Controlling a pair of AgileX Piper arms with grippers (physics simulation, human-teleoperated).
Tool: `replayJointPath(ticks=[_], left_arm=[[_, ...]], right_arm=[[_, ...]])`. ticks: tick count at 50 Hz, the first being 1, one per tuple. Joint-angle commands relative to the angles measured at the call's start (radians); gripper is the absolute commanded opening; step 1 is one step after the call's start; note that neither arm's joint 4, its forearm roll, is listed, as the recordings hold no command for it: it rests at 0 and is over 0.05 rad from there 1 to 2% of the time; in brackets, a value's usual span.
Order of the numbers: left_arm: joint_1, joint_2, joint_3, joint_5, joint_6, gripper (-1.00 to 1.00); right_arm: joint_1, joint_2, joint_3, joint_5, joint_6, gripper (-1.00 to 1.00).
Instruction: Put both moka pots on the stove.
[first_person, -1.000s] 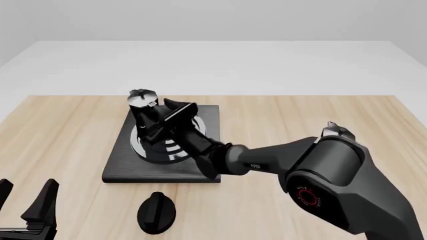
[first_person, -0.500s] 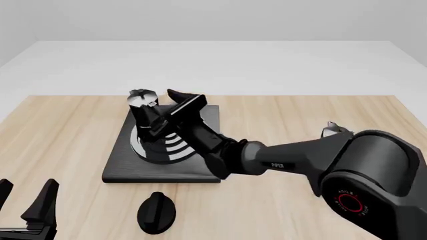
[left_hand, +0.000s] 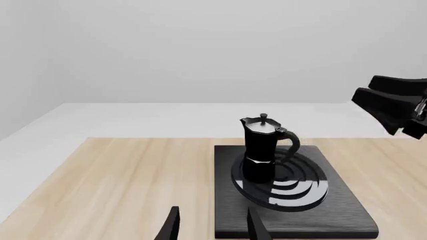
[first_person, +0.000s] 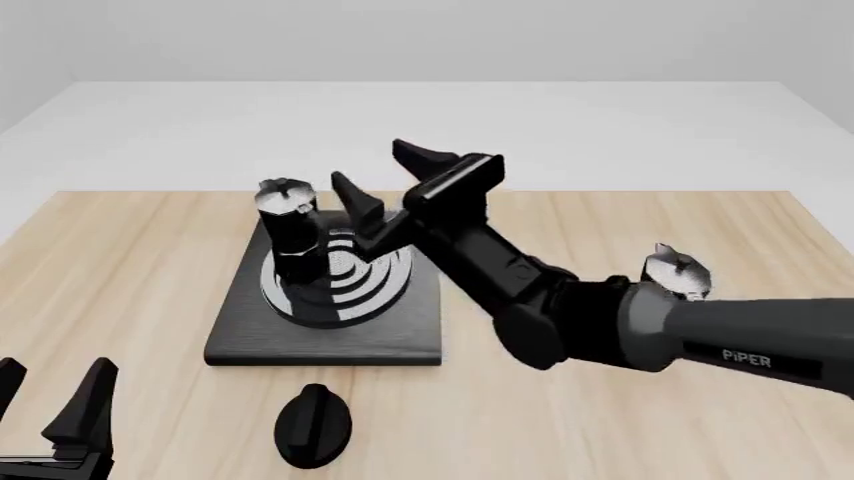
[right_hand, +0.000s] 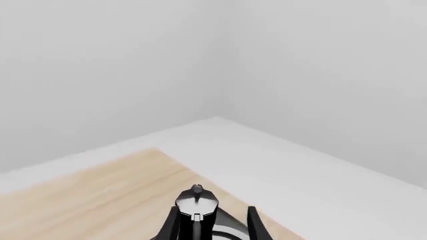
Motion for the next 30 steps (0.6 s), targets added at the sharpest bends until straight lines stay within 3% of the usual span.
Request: replayJointPath(ticks=[1,18,30], left_arm=[[0.000,0.000,0.000,0.000,0.000,1.00],[0.000,0.000,0.000,0.000,0.000,1.00],[0.000,0.000,0.000,0.000,0.000,1.00]], right_arm=[[-0.044,-0.218,0.170,0.027,0.024,1.00],[-0.157,-0.497,0.315,0.176,0.042,1.00],[-0.260,-0.699,0.329,0.407,0.044,1.00]])
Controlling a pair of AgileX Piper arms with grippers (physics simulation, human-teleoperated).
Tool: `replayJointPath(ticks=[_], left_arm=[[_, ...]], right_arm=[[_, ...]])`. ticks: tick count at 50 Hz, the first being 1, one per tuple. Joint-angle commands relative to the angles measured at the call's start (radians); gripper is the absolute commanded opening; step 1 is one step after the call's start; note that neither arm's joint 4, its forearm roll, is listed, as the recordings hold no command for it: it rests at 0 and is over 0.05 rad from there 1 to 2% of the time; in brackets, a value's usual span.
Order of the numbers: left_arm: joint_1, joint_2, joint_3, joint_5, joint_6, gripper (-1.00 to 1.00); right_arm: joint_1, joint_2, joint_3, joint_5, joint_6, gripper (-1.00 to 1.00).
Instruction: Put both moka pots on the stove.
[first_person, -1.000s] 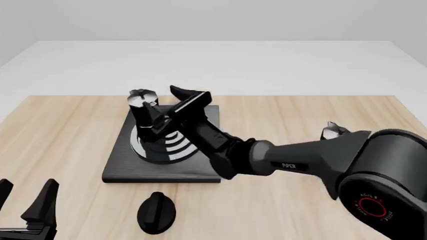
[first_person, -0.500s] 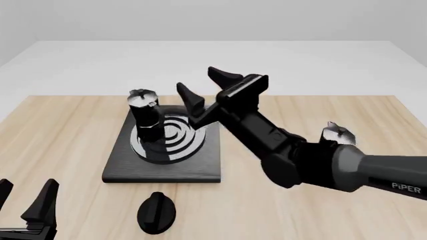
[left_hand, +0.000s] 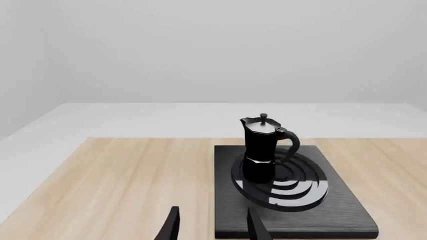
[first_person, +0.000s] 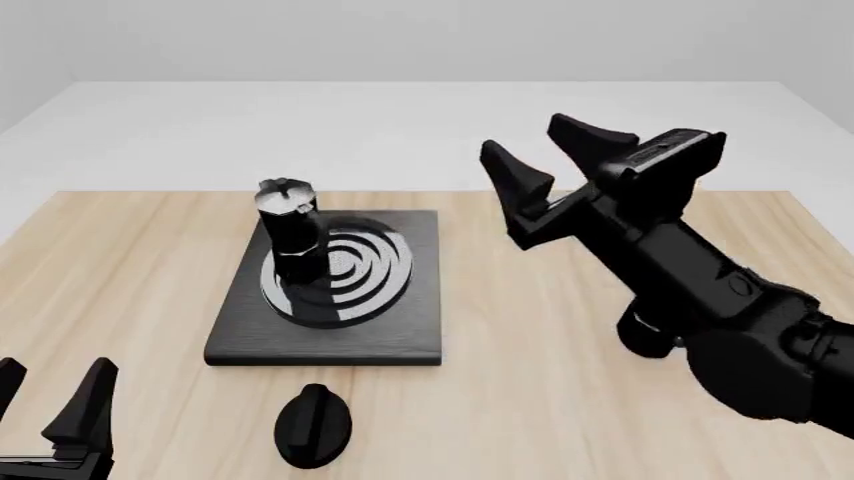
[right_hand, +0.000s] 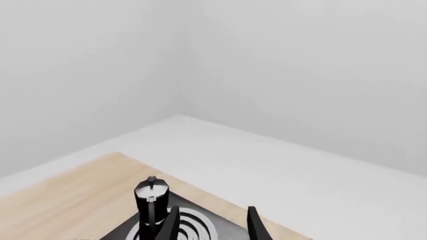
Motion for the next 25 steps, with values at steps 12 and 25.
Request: replayJointPath(ticks=[12,25], left_arm=[[0.000,0.000,0.000,0.000,0.000,1.00],[0.000,0.000,0.000,0.000,0.000,1.00]], right_arm=[[-0.181,-0.290,-0.017,0.405,0.003,1.00],[-0.266,-0.333,-0.101,0.637,0.021,1.00]])
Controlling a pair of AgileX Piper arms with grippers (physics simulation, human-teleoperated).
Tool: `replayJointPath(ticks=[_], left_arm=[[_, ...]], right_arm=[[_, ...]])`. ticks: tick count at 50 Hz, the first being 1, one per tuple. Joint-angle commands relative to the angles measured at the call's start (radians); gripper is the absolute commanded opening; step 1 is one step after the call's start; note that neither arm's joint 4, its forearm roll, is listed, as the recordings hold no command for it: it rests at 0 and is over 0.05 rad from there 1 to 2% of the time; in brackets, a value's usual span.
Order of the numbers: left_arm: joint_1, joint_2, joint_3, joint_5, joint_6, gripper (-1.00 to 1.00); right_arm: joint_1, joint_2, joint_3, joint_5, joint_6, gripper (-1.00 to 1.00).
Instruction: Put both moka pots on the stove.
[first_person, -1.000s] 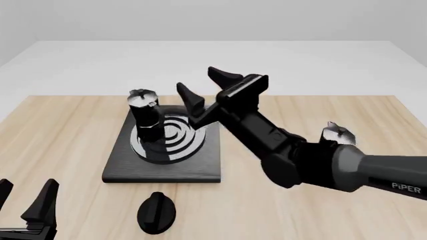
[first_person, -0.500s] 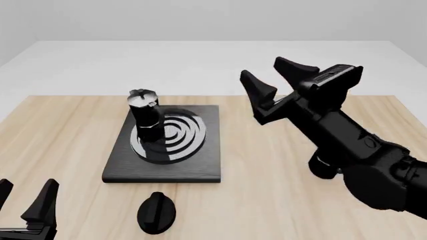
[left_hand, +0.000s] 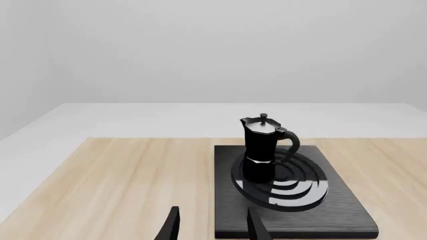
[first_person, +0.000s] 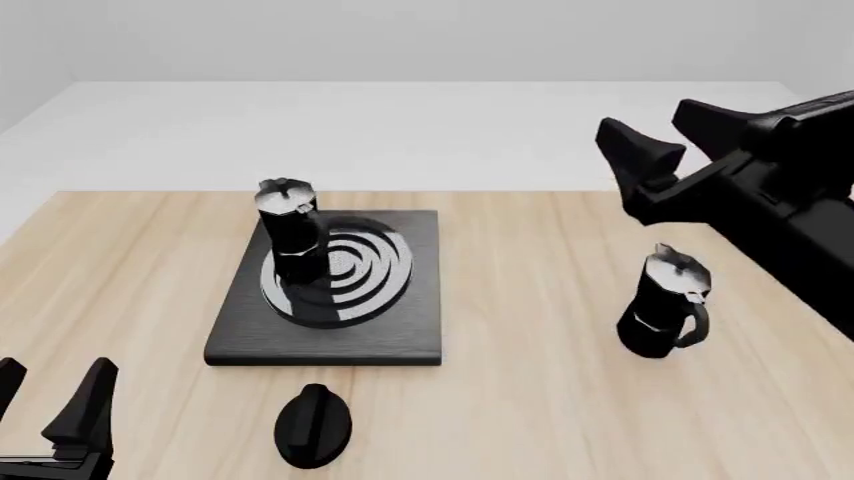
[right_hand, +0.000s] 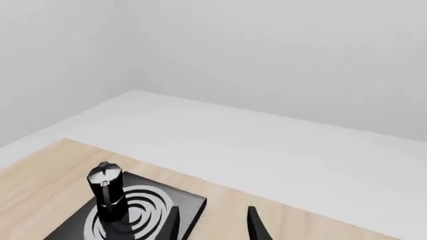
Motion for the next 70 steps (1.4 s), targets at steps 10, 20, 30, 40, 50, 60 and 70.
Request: replayJointPath(ticks=[10,20,30,40,50,60,70], left_arm=[[0.000,0.000,0.000,0.000,0.000,1.00],[0.000,0.000,0.000,0.000,0.000,1.00],[0.000,0.000,0.000,0.000,0.000,1.00],[0.000,0.000,0.000,0.000,0.000,1.00],[0.000,0.000,0.000,0.000,0.000,1.00],[0.000,0.000,0.000,0.000,0.000,1.00],[0.000,0.000,0.000,0.000,0.000,1.00]], right_arm=[[-0.149,-0.089,-0.116,0.341,0.035,1.00],[-0.221,-0.108,-0.131,0.451,0.016,1.00],[-0.286,-0.120,-0.147,0.552,0.042,1.00],[-0.322,-0.130,-0.147,0.610,0.041,1.00],[-0.366,-0.123,-0.123,0.654,0.054,1.00],[-0.381,-0.108,-0.107,0.677,0.060,1.00],[-0.388,-0.083,-0.093,0.679,0.061,1.00]])
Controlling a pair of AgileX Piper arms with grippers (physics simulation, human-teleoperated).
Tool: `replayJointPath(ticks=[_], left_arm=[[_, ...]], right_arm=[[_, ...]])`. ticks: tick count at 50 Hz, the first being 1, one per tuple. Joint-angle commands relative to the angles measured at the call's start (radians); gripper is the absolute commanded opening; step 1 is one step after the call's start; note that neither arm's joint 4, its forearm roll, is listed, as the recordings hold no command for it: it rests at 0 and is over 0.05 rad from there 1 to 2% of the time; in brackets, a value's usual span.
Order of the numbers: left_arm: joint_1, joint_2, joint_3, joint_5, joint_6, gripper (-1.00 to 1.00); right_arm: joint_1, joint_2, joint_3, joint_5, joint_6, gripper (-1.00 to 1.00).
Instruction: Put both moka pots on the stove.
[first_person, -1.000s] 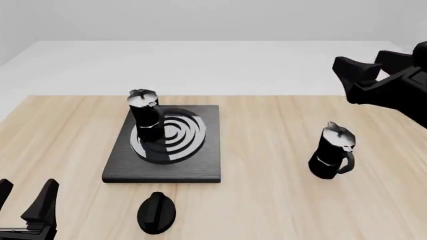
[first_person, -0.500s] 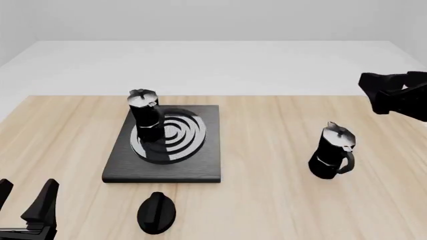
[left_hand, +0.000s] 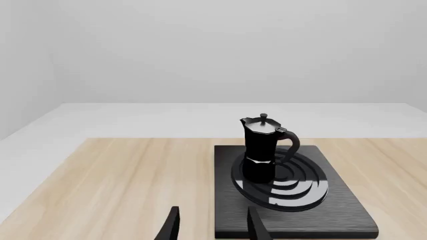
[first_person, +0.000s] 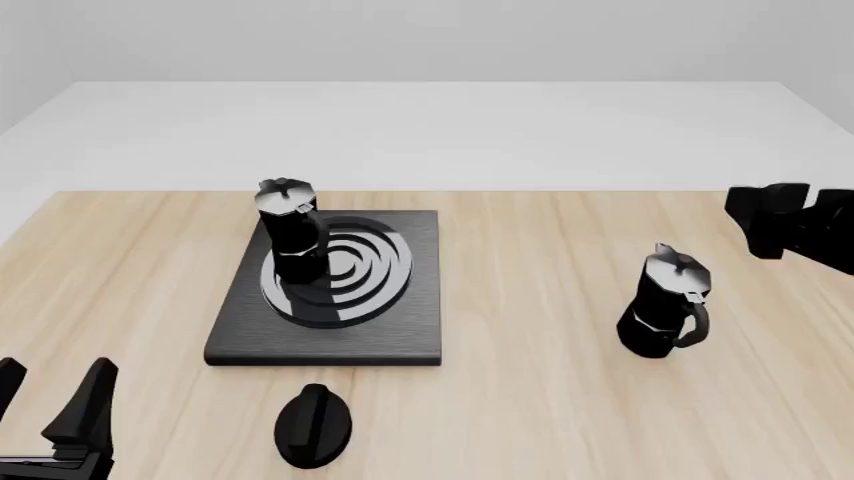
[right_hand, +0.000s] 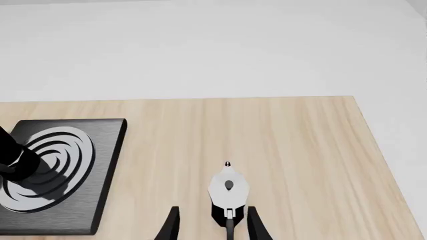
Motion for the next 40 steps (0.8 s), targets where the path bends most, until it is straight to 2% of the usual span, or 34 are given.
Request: replayJointPath(ticks=[1,16,22,24,25,40], left_arm=[[0.000,0.000,0.000,0.000,0.000,1.00],[0.000,0.000,0.000,0.000,0.000,1.00],[0.000,0.000,0.000,0.000,0.000,1.00],[0.000,0.000,0.000,0.000,0.000,1.00],[0.000,0.000,0.000,0.000,0.000,1.00],[0.000,0.000,0.000,0.000,0.000,1.00]], right_arm=[[-0.012,0.025,0.016,0.012,0.006,1.00],[-0.010,0.092,0.039,-0.016,0.000,1.00],[-0.028,0.130,0.065,-0.050,-0.008,1.00],[-0.038,0.153,0.070,-0.058,-0.032,1.00],[-0.033,0.160,0.071,-0.067,-0.020,1.00],[-0.039,0.246,0.114,-0.160,-0.029,1.00]])
